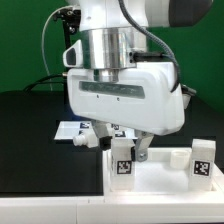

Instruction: Assemble square table

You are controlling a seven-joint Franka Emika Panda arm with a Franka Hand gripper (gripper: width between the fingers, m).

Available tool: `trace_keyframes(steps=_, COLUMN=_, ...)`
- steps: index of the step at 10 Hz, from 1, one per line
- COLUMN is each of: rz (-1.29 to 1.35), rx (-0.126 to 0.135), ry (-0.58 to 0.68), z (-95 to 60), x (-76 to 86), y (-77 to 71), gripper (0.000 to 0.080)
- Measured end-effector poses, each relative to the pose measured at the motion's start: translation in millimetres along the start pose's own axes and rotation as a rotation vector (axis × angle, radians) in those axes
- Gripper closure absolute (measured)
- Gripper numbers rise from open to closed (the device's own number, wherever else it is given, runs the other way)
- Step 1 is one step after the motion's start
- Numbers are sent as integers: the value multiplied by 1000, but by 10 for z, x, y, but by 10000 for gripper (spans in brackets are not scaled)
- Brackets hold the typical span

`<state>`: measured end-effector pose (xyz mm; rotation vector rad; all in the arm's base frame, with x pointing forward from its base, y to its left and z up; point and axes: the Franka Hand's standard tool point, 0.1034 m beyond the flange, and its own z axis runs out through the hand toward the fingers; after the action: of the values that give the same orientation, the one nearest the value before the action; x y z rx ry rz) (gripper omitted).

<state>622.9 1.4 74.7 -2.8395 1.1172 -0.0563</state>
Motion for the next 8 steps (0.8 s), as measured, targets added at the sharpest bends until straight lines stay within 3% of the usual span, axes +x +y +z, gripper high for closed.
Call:
trace_keyframes(steps=4, rz=-358, rx=-10, ry=1, z=-15, x=22, y=-15, gripper=151)
trace_keyframes(steps=6, rz=-769, rx=-17, ry=37, z=-77, x=161, y=-32, gripper=151)
trace_keyframes(steps=8, rz=-776, rx=-11, ry=87, z=-92, x=207, y=-83, gripper=151)
